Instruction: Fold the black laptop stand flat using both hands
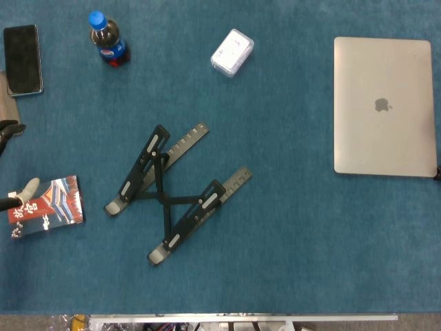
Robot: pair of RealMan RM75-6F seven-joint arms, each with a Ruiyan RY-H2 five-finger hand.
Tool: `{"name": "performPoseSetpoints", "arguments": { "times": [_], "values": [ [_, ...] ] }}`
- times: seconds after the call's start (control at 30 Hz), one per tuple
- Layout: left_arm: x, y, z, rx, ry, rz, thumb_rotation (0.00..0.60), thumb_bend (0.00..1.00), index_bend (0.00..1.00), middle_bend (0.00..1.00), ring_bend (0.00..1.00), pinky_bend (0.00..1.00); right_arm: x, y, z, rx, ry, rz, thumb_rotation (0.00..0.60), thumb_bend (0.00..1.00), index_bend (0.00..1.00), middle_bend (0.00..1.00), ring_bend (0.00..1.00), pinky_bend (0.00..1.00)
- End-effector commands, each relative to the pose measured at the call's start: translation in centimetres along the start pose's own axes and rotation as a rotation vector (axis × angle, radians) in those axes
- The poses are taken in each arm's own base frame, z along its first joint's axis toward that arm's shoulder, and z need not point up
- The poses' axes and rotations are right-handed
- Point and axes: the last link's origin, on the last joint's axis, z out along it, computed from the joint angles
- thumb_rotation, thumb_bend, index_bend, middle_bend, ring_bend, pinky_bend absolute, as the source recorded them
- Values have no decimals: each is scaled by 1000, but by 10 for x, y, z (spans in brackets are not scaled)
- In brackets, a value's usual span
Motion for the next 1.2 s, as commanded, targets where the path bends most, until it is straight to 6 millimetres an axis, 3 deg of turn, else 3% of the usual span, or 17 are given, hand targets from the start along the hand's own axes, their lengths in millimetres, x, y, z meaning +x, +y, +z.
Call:
{"name": "performPoseSetpoints", "arguments": {
  "times": [0.03,0.23,0.4,0.83,1.07,1.2],
  "values": [
    [0,1,0,-2,-1,0,491,251,167,173,119,165,-1,0,0,1,-1,1,600,94,54,112,51,145],
    [0,2,5,-14,-17,-17,493,252,167,173,119,165,-2,-2,4,10,-5,4,600,94,54,112,51,145],
    [0,10,23,-52,-84,-64,522,251,167,176,119,165,0,-10,13,46,-6,18,600,94,54,112,51,144],
    [1,55,101,-132,-351,-374,597,251,167,186,127,165,-5,-27,35,106,-31,11,600,94,54,112,51,145],
    [-11,84,131,-93,-523,-634,588,252,167,191,140,166,-8,-27,39,106,-38,7,600,94,54,112,51,145],
    [-14,91,139,-67,-567,-737,518,251,167,209,164,169,-9,-26,40,102,-41,6,600,94,54,112,51,145]
  ]
}}
